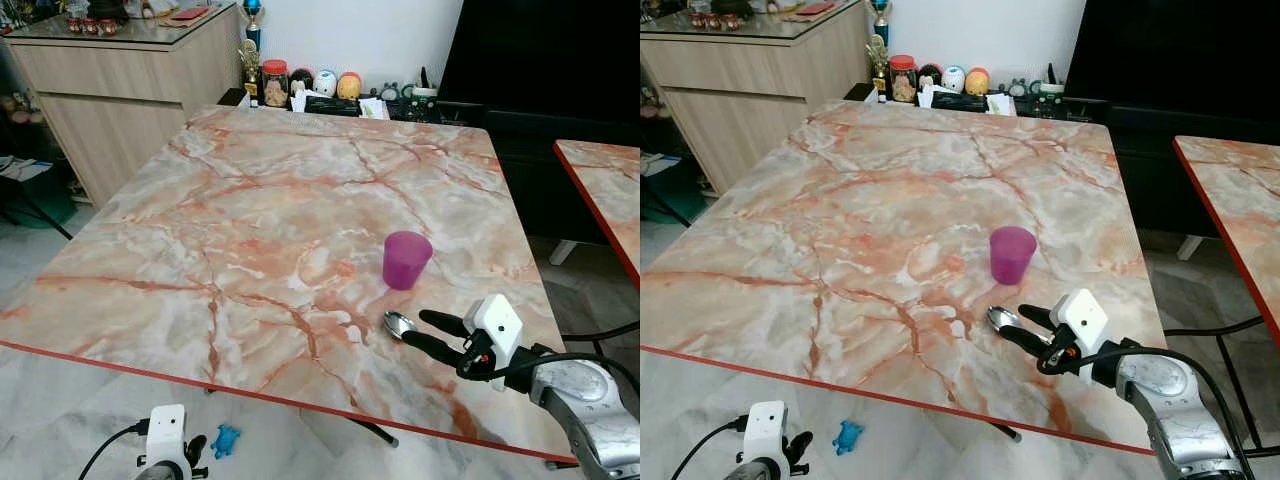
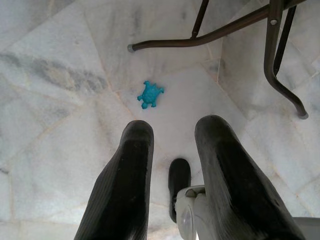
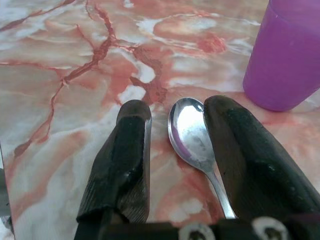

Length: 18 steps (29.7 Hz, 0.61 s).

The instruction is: Setting the table

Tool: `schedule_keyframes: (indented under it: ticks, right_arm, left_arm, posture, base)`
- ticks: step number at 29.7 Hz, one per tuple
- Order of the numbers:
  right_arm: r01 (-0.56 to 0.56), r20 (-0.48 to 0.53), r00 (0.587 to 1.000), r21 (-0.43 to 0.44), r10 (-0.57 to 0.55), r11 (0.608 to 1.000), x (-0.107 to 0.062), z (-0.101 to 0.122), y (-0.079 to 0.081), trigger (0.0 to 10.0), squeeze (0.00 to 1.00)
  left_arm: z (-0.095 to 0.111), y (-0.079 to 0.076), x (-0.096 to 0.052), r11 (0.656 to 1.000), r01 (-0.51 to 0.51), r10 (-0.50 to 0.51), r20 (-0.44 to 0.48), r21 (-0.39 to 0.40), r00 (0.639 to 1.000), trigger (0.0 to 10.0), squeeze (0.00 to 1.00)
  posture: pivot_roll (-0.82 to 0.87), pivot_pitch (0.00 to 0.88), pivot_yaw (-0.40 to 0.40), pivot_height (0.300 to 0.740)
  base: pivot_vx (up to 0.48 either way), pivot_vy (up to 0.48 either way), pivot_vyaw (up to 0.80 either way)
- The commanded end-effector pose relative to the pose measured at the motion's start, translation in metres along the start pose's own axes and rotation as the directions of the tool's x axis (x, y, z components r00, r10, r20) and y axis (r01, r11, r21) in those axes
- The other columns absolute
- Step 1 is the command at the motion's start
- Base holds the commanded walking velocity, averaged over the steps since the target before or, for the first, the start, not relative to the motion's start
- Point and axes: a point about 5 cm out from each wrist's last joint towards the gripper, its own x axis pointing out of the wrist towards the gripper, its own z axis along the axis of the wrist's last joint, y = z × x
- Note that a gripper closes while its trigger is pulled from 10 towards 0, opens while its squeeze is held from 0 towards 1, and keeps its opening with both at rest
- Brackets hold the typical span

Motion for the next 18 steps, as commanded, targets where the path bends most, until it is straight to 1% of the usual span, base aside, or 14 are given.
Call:
schedule_keyframes:
  ticks: [1, 3, 5, 7, 8, 9, 10, 11, 12, 15, 18]
  right_arm:
    - [-0.025, -0.003, 1.000, -0.004, 0.025, 1.000, 0.001, 0.002, 0.003, 10.0, 0.00]
    - [-0.029, -0.055, 0.998, 0.009, 0.030, 1.000, 0.000, -0.004, 0.003, 10.0, 0.00]
    - [-0.014, -0.147, 0.989, -0.014, 0.011, 1.000, -0.002, -0.015, 0.000, 10.0, 0.00]
    - [-0.001, -0.163, 0.987, -0.018, -0.002, 1.000, -0.002, -0.017, -0.002, 10.0, 0.00]
    - [0.023, -0.158, 0.987, -0.010, -0.024, 1.000, -0.002, -0.018, -0.005, 10.0, 0.00]
    - [0.023, -0.158, 0.987, -0.010, -0.024, 1.000, -0.002, -0.018, -0.005, 10.0, 0.00]
    - [0.029, -0.127, 0.992, -0.005, -0.030, 1.000, -0.001, -0.014, -0.006, 10.0, 0.20]
    - [0.044, -0.099, 0.994, 0.000, -0.044, 0.999, 0.001, -0.009, -0.008, 10.0, 0.73]
    - [0.049, -0.093, 0.994, 0.004, -0.049, 0.999, 0.001, -0.008, -0.008, 10.0, 1.00]
    - [0.047, -0.085, 0.995, 0.006, -0.046, 0.999, 0.002, -0.006, -0.008, 10.0, 1.00]
    - [0.067, -0.108, 0.992, -0.015, -0.068, 0.998, 0.003, -0.009, -0.011, 10.0, 1.00]
  left_arm:
    - [-0.003, 0.001, 0.000, 1.000, 0.002, -0.002, -0.022, -0.009, 1.000, 10.0, 0.00]
    - [-0.003, 0.001, 0.000, 1.000, 0.001, -0.001, -0.024, -0.007, 1.000, 10.0, 0.00]
    - [-0.004, 0.001, -0.001, 1.000, -0.001, 0.001, -0.026, -0.008, 1.000, 10.0, 0.00]
    - [-0.004, 0.001, -0.001, 1.000, -0.001, 0.001, -0.026, -0.008, 1.000, 10.0, 0.00]
    - [-0.004, 0.001, -0.001, 1.000, 0.000, 0.000, -0.025, -0.008, 1.000, 10.0, 0.00]
    - [-0.004, 0.001, -0.001, 1.000, 0.000, 0.000, -0.025, -0.008, 1.000, 10.0, 0.00]
    - [-0.003, 0.001, -0.001, 1.000, 0.000, 0.000, -0.021, -0.010, 1.000, 10.0, 0.00]
    - [-0.003, 0.001, -0.001, 1.000, 0.000, 0.000, -0.018, -0.013, 1.000, 10.0, 0.00]
    - [-0.003, 0.001, -0.001, 1.000, 0.000, -0.001, -0.018, -0.013, 1.000, 10.0, 0.00]
    - [-0.003, 0.001, -0.001, 1.000, 0.002, -0.002, -0.017, -0.013, 1.000, 10.0, 0.00]
    - [-0.002, 0.001, 0.000, 1.000, 0.005, -0.006, -0.014, -0.016, 1.000, 10.0, 0.00]
  posture:
    - [0.11, 0.000, -0.017, 0.740]
    - [0.11, 0.000, -0.018, 0.740]
    - [0.11, 0.000, -0.018, 0.740]
    - [0.11, 0.000, -0.018, 0.740]
    - [0.11, 0.000, -0.018, 0.740]
    - [0.11, 0.000, -0.018, 0.740]
    - [0.11, 0.000, -0.018, 0.740]
    - [0.11, 0.000, -0.018, 0.740]
    - [0.11, 0.000, -0.018, 0.740]
    - [0.11, 0.000, -0.017, 0.740]
    - [0.11, 0.000, -0.018, 0.740]
  base:
    - [0.000, 0.000, 0.00]
    - [0.000, 0.000, 0.00]
    - [0.000, 0.000, 0.00]
    - [0.000, 0.000, 0.00]
    - [0.000, 0.000, 0.00]
    - [0.000, 0.000, 0.00]
    - [0.000, 0.000, 0.00]
    - [0.000, 0.000, 0.00]
    - [0.000, 0.000, 0.00]
    - [0.000, 0.000, 0.00]
    - [0.000, 0.000, 0.00]
